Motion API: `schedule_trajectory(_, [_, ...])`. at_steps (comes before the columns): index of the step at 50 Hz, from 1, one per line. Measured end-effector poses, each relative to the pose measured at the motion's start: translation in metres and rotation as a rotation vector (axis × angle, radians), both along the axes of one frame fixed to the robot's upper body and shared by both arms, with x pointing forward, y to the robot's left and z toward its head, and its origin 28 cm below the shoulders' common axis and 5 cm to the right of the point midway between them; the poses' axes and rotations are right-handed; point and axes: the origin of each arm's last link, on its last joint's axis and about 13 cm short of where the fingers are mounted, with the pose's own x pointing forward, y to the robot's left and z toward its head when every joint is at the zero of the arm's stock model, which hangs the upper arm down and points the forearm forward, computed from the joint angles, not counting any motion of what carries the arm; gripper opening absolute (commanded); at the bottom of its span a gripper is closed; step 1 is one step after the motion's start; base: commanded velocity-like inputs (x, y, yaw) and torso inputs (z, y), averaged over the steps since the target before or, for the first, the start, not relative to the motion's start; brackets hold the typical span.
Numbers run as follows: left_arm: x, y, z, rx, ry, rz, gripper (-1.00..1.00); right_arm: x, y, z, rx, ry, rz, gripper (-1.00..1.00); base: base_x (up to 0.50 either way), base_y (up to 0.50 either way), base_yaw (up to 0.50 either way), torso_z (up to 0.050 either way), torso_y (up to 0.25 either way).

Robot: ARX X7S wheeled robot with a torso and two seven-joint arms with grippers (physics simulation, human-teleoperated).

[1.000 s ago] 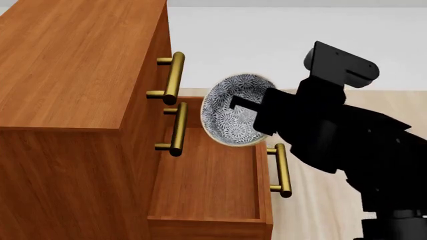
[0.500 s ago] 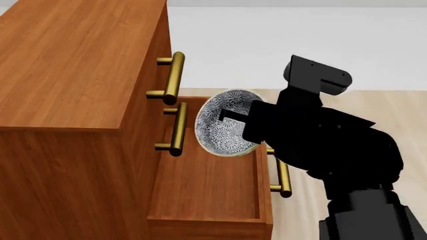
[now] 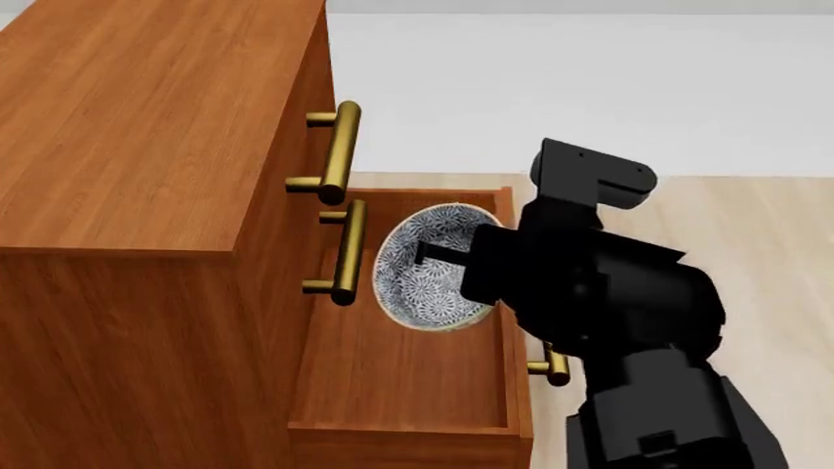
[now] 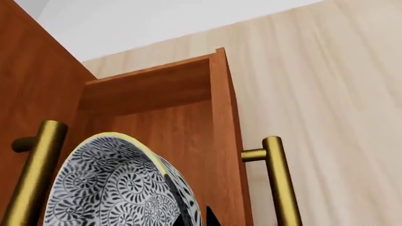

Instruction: Put the bowl in the bottom drawer of the cabinet.

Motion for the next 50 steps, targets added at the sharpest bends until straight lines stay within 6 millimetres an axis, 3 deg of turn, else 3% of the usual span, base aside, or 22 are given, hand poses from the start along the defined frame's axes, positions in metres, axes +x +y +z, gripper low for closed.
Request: schedule_trajectory(50, [0.000,0.002,-0.001,-0.002,0.004,0.010,1.00,-0.006,0.016,-0.025,0.006,0.041,0.054,-1.00,0.00,0.00,0.00,0.000,0.000])
